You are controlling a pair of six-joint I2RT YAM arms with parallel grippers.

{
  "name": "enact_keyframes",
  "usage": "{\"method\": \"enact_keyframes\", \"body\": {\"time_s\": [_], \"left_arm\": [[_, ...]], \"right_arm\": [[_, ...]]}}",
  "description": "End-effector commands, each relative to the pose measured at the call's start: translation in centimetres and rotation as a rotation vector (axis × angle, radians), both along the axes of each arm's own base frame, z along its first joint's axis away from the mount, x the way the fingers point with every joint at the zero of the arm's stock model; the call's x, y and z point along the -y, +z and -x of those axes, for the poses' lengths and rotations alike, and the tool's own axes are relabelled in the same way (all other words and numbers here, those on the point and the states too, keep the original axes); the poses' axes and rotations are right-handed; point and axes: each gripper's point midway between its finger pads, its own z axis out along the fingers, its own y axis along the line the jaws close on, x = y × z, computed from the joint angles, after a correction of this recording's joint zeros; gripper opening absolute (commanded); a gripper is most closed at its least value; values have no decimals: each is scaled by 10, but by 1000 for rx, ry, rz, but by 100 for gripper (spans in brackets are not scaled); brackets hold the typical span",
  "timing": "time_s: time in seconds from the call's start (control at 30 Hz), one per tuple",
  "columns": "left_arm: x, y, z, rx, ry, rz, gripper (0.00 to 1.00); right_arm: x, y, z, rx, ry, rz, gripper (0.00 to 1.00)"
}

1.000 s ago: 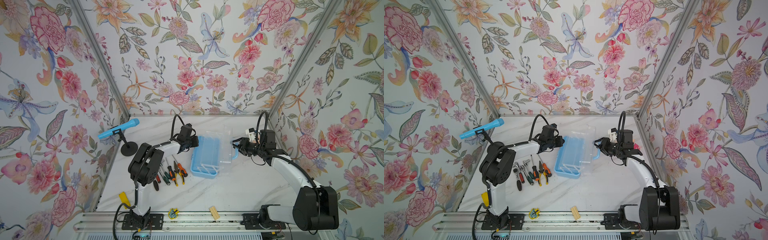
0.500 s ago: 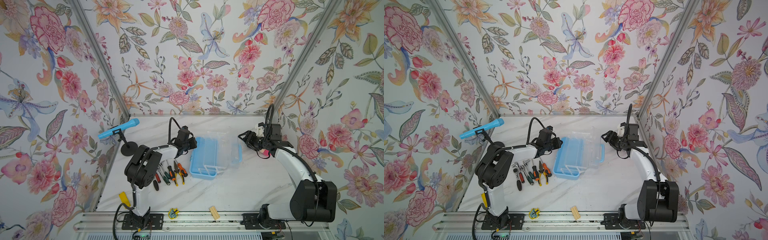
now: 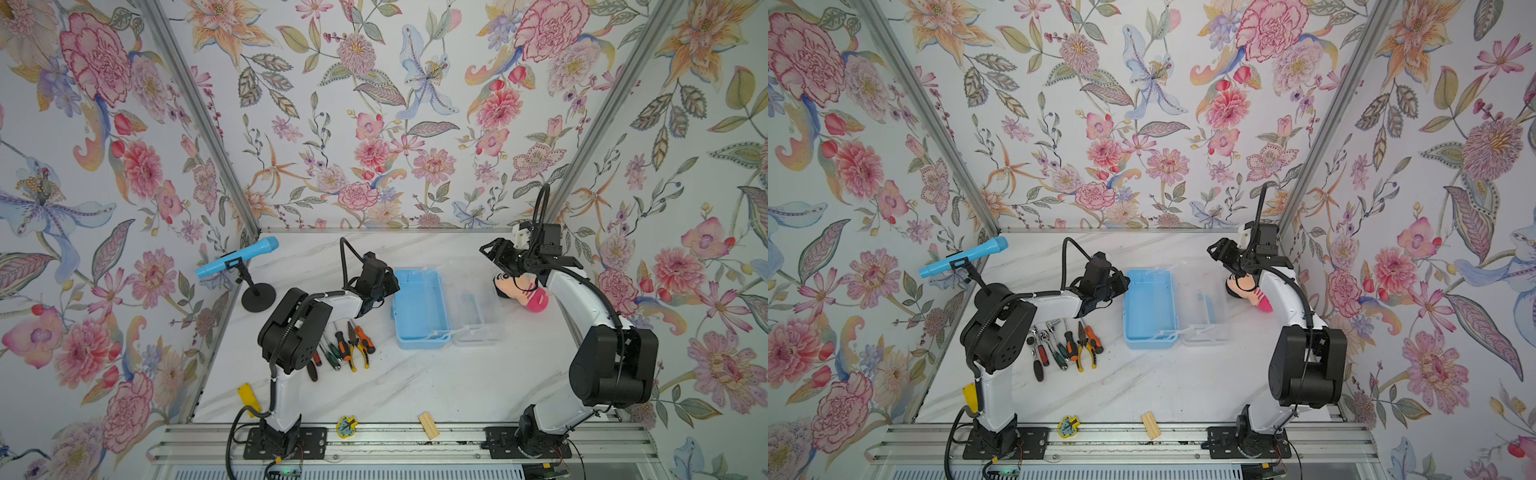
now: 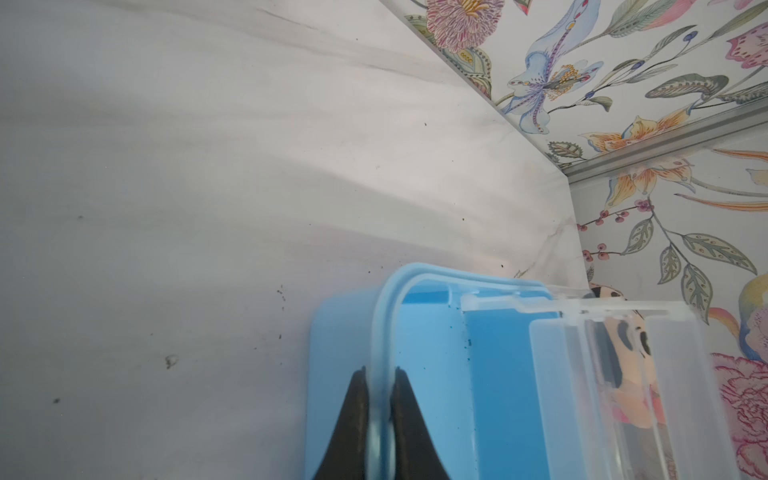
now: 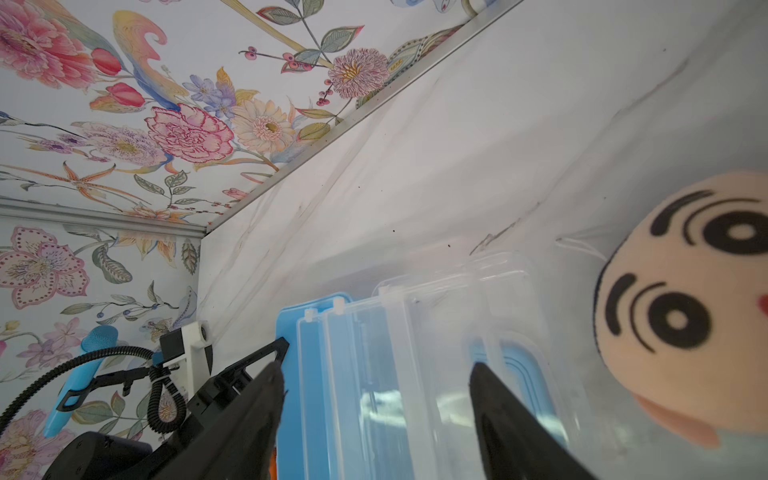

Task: Pack the tool kit
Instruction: 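Swing the clear lid open with right gripper while left gripper holds the base, then move left gripper to the tools while right gripper withdraws above the box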

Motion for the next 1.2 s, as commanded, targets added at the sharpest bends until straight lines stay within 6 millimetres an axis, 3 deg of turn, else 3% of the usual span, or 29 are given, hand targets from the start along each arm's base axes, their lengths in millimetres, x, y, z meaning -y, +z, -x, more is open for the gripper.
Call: {"method": "enact_keyframes", "body": {"time_s": [0.0, 0.2, 0.27, 0.33, 0.4, 0.5, 0.7, 0.97, 1.17], "left_arm": [[-1, -11, -4, -16, 27, -36, 0], [-7, 7, -4, 34, -44, -161, 0], [-15, 18, -2, 60, -47, -221, 36], [-27, 35, -1, 86, -33, -282, 52], [-36, 50, 1, 103, -26, -321, 63], [-59, 68, 12, 113, -4, -390, 69], [-130, 84, 64, 86, 119, -518, 71], [-223, 40, 156, -151, 310, -568, 66], [-262, 15, 215, -267, 421, -548, 58]], "right_arm": [[3, 28, 4, 63, 2, 39, 71], [-37, 35, 33, 90, 91, 67, 71], [-52, 39, 46, 103, 129, 87, 71], [-66, 42, 60, 114, 153, 120, 71], [-76, 44, 74, 125, 175, 143, 70], [-91, 42, 94, 136, 209, 186, 67], [-125, 25, 121, 125, 306, 288, 59], [-162, -12, 125, 61, 422, 307, 57], [-175, -27, 120, 40, 458, 285, 58]]}}
